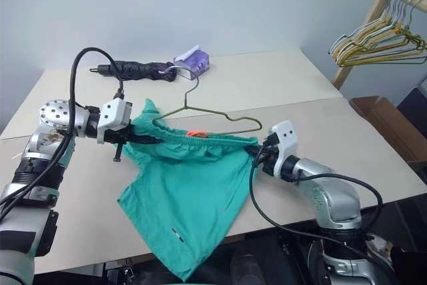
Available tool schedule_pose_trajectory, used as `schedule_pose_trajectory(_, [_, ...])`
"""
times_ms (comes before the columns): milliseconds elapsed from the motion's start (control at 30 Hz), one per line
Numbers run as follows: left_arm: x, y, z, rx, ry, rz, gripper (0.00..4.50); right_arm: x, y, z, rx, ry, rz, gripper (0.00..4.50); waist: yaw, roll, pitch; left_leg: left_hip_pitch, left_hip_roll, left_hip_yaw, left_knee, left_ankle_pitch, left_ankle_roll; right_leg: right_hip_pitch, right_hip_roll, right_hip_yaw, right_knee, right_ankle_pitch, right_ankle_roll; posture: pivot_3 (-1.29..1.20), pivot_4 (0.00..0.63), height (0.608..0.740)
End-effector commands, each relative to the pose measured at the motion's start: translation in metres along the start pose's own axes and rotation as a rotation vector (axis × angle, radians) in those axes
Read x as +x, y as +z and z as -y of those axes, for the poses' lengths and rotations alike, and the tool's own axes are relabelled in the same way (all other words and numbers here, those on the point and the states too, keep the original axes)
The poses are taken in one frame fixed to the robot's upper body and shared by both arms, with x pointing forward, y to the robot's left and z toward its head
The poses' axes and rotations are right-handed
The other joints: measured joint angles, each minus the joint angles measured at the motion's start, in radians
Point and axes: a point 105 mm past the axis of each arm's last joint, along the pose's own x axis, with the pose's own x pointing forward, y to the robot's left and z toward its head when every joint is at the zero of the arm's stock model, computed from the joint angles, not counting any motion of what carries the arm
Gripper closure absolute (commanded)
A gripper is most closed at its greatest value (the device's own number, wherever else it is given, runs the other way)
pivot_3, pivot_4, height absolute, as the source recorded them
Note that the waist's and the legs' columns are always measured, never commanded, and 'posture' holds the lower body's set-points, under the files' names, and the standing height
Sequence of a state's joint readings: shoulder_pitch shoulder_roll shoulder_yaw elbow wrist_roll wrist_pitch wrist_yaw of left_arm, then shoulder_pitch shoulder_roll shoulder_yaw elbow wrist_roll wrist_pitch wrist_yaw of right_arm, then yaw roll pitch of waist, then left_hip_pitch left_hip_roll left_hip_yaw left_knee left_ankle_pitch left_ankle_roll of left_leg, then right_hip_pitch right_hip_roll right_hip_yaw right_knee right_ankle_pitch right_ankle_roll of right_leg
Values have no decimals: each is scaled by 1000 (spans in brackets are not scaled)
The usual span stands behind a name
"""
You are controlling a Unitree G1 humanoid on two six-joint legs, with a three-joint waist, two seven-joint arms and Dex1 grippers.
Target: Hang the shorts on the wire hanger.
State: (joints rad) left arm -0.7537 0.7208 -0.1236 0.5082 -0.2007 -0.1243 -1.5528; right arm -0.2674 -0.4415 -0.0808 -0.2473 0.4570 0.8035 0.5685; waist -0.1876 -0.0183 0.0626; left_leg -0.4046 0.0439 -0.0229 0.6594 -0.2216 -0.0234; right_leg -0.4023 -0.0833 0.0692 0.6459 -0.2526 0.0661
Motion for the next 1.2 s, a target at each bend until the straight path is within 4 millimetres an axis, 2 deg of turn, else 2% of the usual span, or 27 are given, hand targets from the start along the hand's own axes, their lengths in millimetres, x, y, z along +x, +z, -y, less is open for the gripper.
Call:
schedule_pose_trajectory(33, [-29, 7, -6, 29, 37, -22, 4500, -19, 12, 27, -26, -101, 34, 4485, -5, 0, 0, 0, 0, 0, 0, 0, 0, 0, 0, 0, 0, 0, 0, -170, 42, 740])
schedule_pose_trajectory(233, [-44, 2, 0, 30, 23, -89, 4500, -27, 14, 36, -33, -112, 22, 4485, -17, 0, 0, 1, 0, 0, 0, 0, 0, 1, 0, 0, 1, 0, 0, -154, 55, 740])
schedule_pose_trajectory(367, [-56, -9, 3, 10, 43, -154, 4500, -32, 14, 40, -51, -112, -1, 4485, -16, 0, 0, 1, 0, -1, 0, 0, 0, 1, 1, 0, 0, 0, 0, -144, 60, 740])
schedule_pose_trajectory(567, [-65, -17, 4, -17, 71, -200, 4500, -36, 15, 42, -73, -98, -18, 4485, -13, 0, 0, 1, 0, -1, 0, 0, 0, 1, 1, 0, 0, 0, 0, -135, 63, 740])
schedule_pose_trajectory(833, [-77, -44, 8, -76, 77, -309, 4500, -38, 11, 38, -140, -36, -58, 4485, -2, 0, 0, 1, 0, 0, 0, 0, 0, 1, 1, 0, 0, -1, 0, -142, 57, 740])
schedule_pose_trajectory(1067, [-72, -44, 8, -71, 38, -308, 4500, -43, 15, 34, -199, 14, -71, 4485, 10, 0, 1, 0, 0, 0, 0, 0, 0, 0, 1, 0, -1, -1, 0, -150, 53, 740])
schedule_pose_trajectory(1200, [-63, -45, 12, -65, -9, -304, 4500, -42, 28, 25, -228, 62, -39, 4485, 9, 0, 1, 0, 0, 0, 0, 0, 0, 0, 1, 0, -1, -1, 0, -161, 56, 740])
